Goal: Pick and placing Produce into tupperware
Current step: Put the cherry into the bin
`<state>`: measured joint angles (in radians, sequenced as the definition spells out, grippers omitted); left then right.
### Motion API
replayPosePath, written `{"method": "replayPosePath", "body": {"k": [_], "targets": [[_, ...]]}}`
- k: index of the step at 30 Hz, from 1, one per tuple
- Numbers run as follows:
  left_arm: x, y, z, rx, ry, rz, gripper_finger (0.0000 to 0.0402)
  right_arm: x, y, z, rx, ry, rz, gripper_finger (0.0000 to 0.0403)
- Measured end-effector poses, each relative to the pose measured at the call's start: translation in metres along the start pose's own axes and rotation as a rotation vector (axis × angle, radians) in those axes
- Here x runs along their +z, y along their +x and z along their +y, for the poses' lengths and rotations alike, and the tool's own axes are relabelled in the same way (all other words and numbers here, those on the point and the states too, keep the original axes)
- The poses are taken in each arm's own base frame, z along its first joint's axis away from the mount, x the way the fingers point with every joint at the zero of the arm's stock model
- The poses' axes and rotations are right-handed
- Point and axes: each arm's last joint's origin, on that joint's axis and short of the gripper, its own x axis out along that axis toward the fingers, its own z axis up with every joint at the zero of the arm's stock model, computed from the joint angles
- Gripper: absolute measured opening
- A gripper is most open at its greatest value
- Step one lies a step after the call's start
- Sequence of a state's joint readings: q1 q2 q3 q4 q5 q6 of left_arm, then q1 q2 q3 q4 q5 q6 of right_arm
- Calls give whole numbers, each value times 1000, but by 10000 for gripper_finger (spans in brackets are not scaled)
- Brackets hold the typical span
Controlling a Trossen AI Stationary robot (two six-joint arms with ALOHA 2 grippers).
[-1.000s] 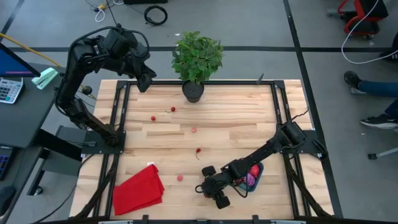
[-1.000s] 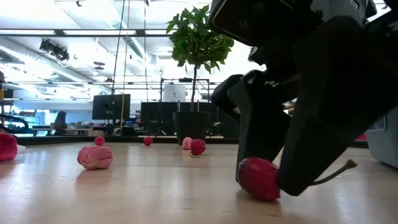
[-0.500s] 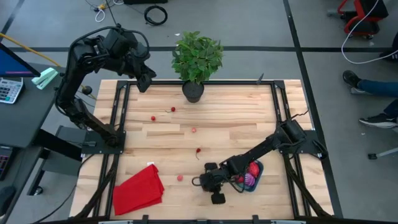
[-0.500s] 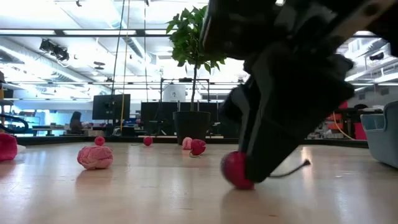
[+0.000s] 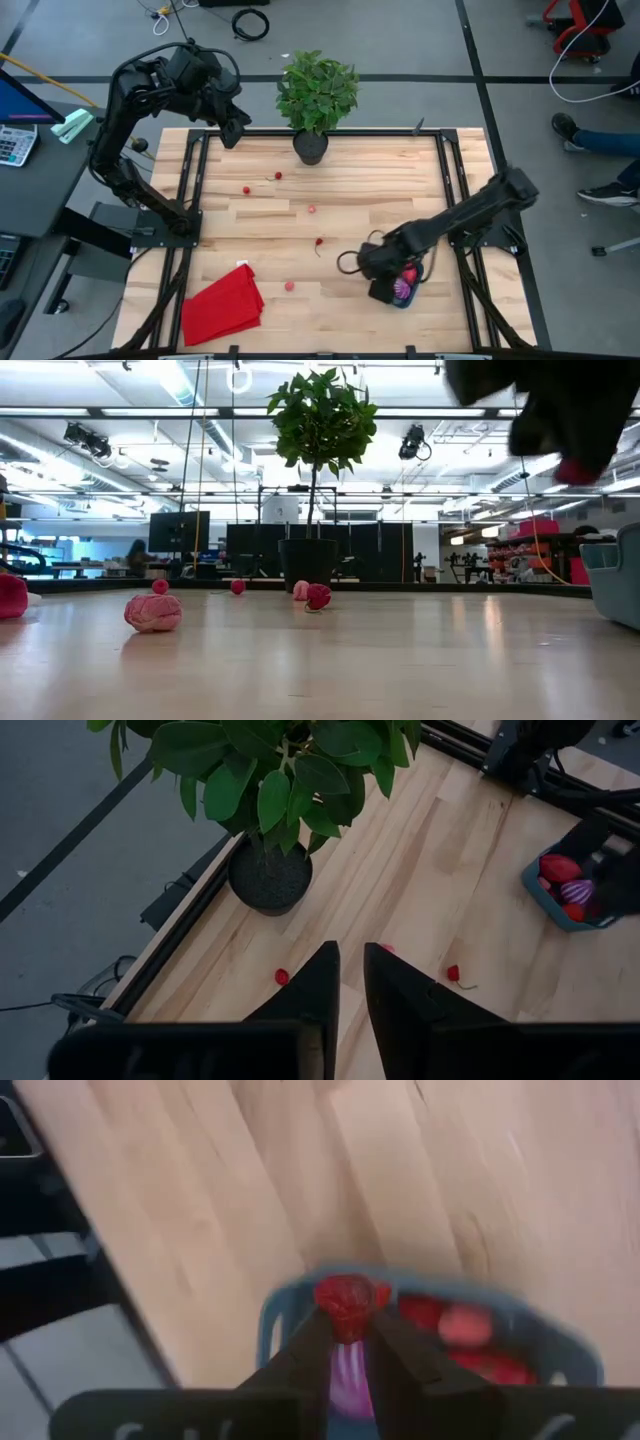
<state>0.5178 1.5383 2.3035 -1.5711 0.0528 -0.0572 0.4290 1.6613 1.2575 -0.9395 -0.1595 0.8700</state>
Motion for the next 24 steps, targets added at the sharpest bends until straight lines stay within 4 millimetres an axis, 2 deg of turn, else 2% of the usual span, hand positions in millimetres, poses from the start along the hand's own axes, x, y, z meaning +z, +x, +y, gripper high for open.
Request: {"method": "replayPosePath", "body": {"k": [3,6,10,14,18,24], "targets": [[0,0,0,0,-3,0,60,-13,-15,0,21,31,-16,56],[0,0,0,0,-14,0,61,-24,-16,2,21,40,-12,56],[0,0,0,0,-30,0,57,-33,8,-2,-38,69,40,54],[0,0,0,0,-36,0,51,-37,34,-16,-99,91,101,57],[0,0,0,0,-40,0,54,-35,43,-27,-112,101,105,69],[0,0,0,0,-36,0,66,-27,46,-37,-113,69,79,92]]}}
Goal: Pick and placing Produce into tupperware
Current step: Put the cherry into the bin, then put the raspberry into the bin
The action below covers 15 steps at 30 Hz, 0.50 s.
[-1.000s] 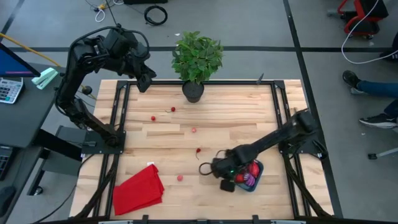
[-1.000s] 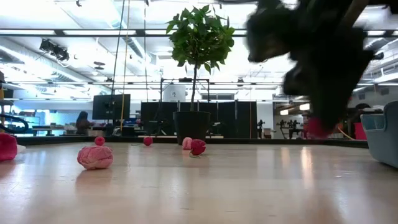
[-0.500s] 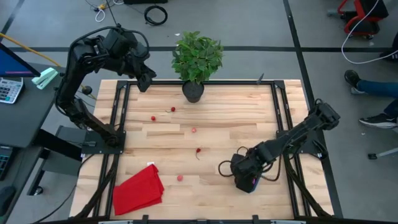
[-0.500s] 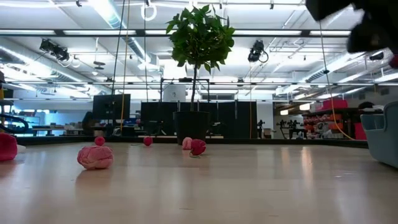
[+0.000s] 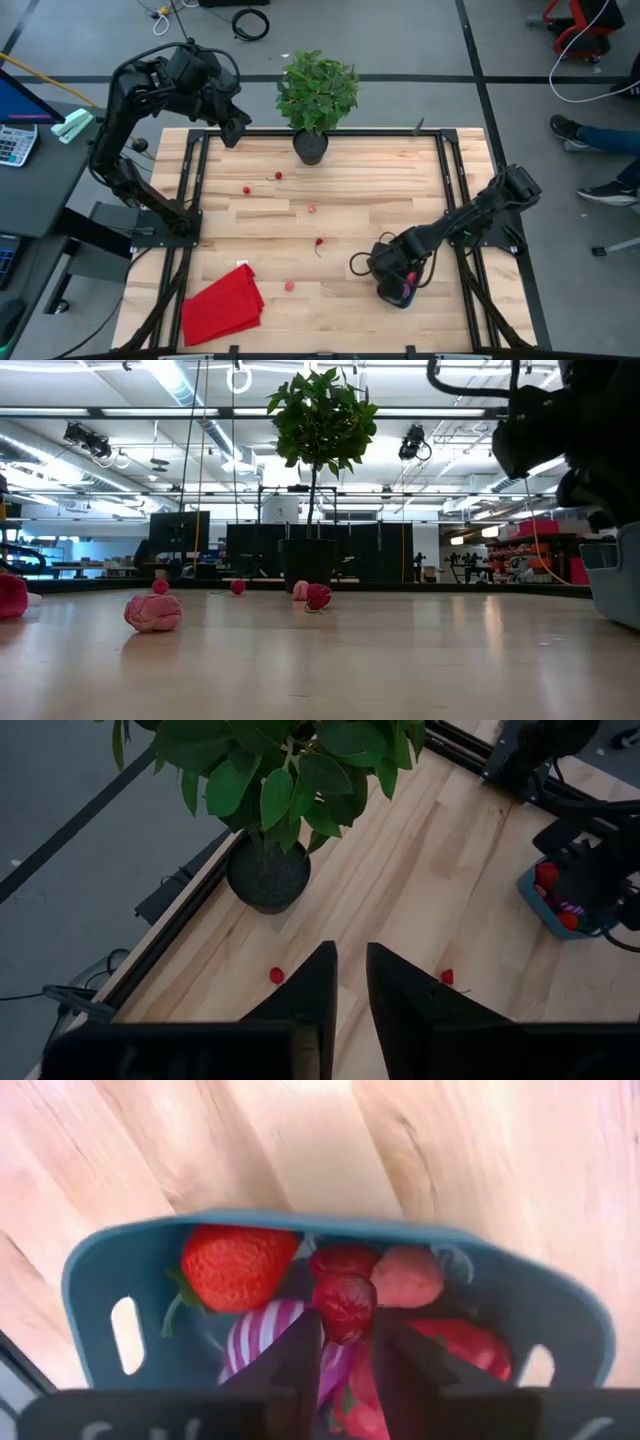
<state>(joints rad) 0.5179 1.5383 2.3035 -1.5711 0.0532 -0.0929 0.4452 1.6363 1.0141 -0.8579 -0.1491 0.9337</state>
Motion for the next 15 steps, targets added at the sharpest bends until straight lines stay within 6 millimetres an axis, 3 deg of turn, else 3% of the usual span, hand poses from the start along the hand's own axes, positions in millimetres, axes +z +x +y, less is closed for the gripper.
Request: {"method": "replayPosePath", "body": {"k": [15], "targets": [[0,0,0,0,-25,0,84,18,-5,-13,74,41,59,170]]}}
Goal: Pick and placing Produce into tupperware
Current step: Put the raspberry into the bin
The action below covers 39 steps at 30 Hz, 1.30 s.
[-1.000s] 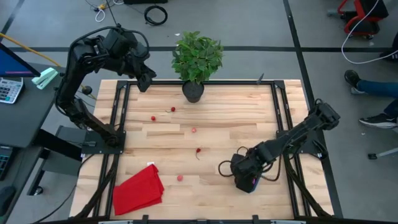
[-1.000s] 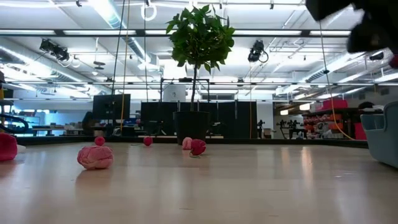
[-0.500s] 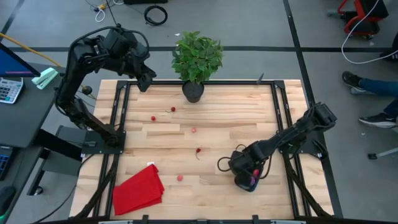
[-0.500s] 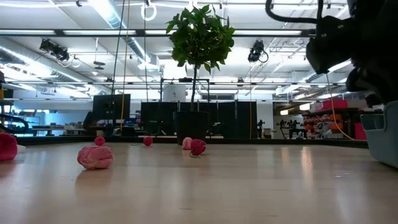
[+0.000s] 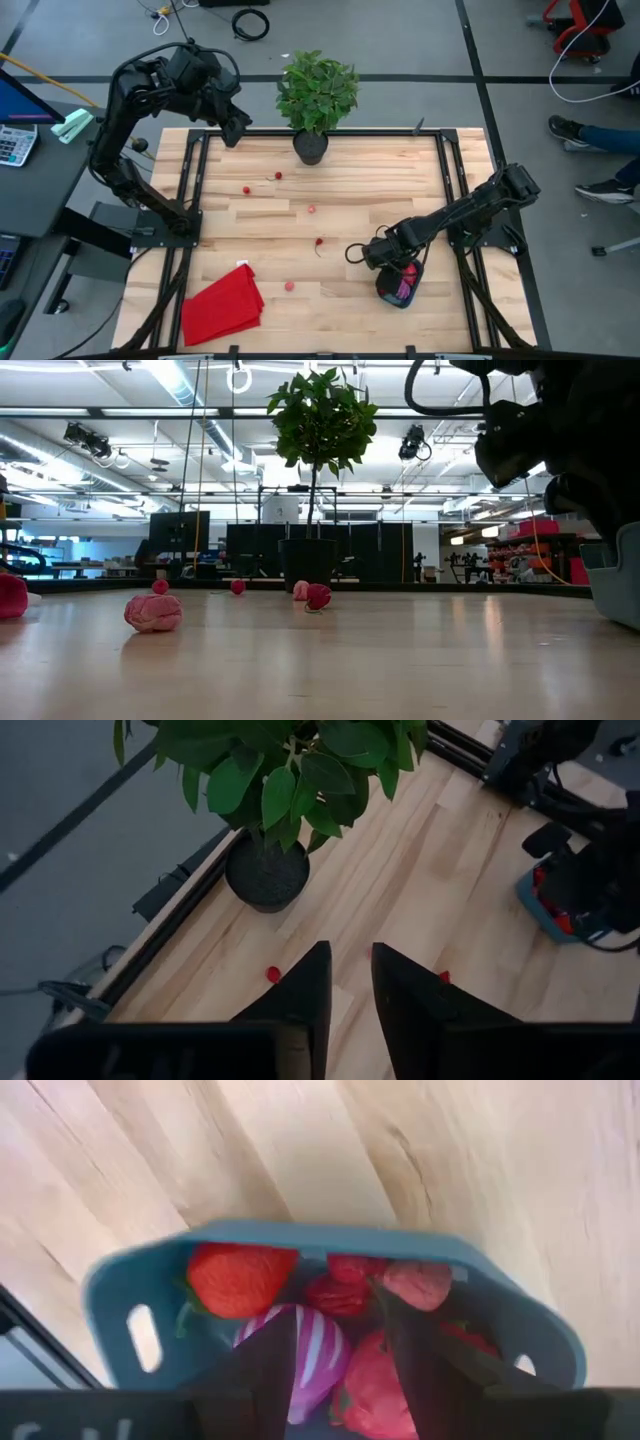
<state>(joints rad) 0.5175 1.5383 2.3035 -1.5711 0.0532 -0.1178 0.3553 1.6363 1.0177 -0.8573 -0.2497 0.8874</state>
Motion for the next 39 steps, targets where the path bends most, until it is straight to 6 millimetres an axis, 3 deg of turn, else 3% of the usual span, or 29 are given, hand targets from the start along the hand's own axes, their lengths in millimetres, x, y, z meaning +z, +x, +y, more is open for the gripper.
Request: {"method": "replayPosePath", "body": {"k": [4,9,18,23,27,32,35,39], "targets": [[-1,5,-3,-8,-34,23,94,7,-7,1,18,14,-28,173],[-7,28,-9,-13,-79,119,98,18,-20,4,33,-34,-87,172],[-41,94,-28,5,-66,423,78,39,-38,0,7,-195,-211,170],[-73,108,-22,40,-68,545,71,45,-40,-6,2,-204,-224,170],[-103,89,-1,81,-162,536,76,46,-41,-8,-1,-221,-224,170],[-140,74,19,104,-328,382,85,48,-41,-8,-7,-287,-231,170],[-164,80,23,102,-405,315,90,51,-42,-9,4,-284,-252,170],[-201,107,29,115,-446,336,96,59,-45,-10,35,-269,-306,170]]}}
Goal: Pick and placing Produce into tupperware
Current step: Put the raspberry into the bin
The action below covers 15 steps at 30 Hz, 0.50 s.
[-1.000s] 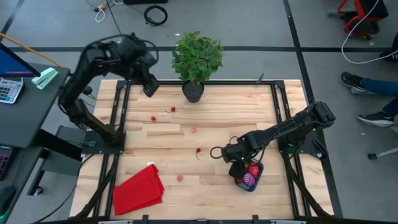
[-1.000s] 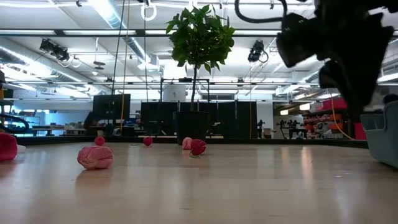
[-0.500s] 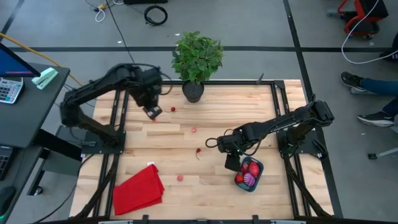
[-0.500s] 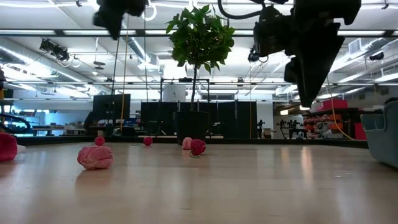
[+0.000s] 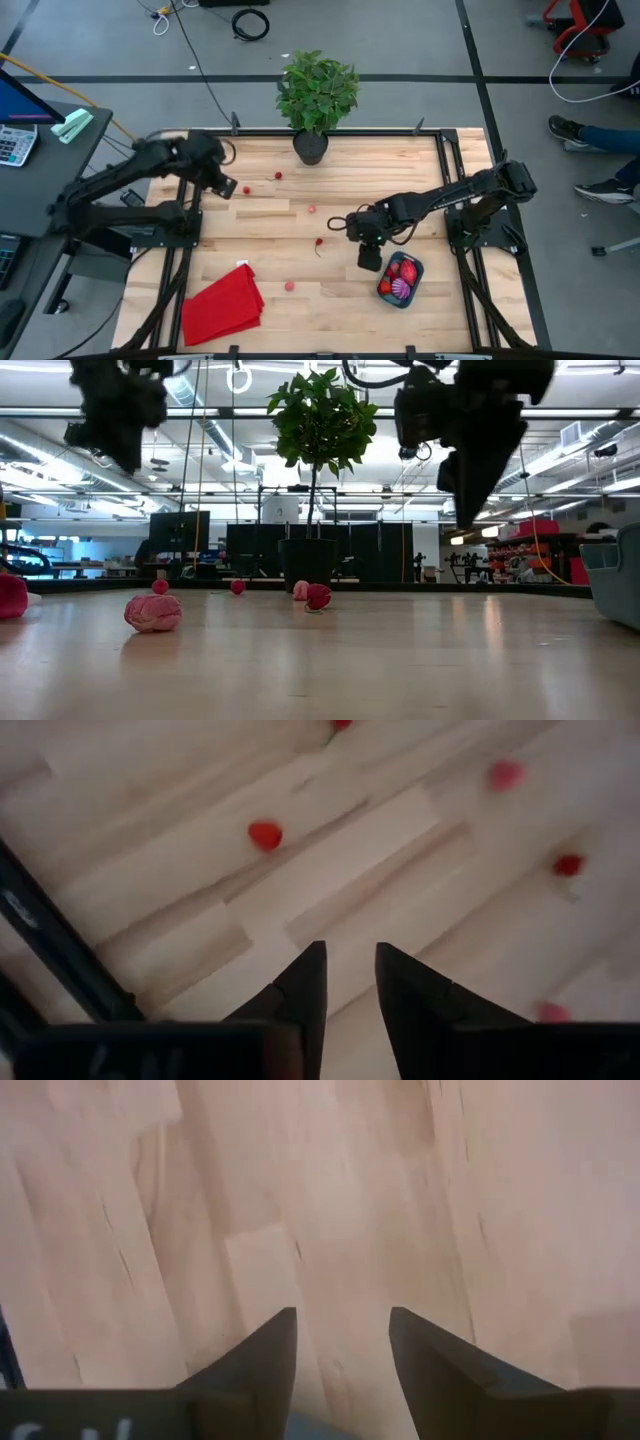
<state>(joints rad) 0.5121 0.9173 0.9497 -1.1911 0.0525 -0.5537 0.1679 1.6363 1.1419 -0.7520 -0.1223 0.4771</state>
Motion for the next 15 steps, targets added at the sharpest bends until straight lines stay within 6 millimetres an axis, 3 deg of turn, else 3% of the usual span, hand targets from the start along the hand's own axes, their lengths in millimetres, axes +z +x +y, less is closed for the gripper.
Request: {"method": "replayPosePath", "body": {"k": [8,15], "targets": [[-8,85,11,-79,-188,-119,102,16,-2,-6,46,20,-116,170],[-15,129,28,60,-176,-175,141,21,-3,-9,59,49,-152,170]]}}
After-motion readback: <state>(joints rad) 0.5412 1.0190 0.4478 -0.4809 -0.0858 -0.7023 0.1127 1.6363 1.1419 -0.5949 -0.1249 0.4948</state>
